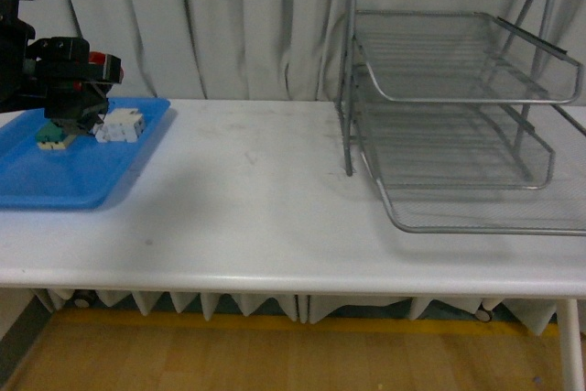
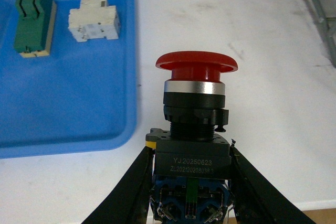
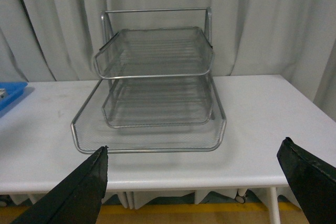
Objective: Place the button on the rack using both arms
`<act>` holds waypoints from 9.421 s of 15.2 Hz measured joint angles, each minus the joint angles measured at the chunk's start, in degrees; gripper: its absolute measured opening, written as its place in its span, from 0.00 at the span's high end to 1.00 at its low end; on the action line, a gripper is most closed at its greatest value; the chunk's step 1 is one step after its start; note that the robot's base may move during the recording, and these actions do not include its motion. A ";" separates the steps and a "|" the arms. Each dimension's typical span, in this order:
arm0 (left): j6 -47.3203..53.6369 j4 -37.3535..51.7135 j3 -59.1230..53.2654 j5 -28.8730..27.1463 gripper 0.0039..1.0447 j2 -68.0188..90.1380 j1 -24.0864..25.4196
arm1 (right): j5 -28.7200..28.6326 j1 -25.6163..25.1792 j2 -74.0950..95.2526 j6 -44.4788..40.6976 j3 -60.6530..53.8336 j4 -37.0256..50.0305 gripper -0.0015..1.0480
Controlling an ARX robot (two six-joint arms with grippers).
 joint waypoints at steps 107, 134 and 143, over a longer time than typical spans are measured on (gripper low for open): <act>-1.99 -5.73 -57.02 -0.50 0.06 -96.96 4.68 | -2.27 11.87 93.44 6.16 50.99 7.69 0.98; -1.99 -5.73 -57.02 -0.50 0.06 -96.96 4.68 | 2.84 8.52 129.02 1.86 88.11 -4.66 0.98; -1.99 -5.73 -57.02 -0.50 0.06 -96.96 4.68 | -1.09 7.17 126.01 3.28 84.08 -4.11 0.98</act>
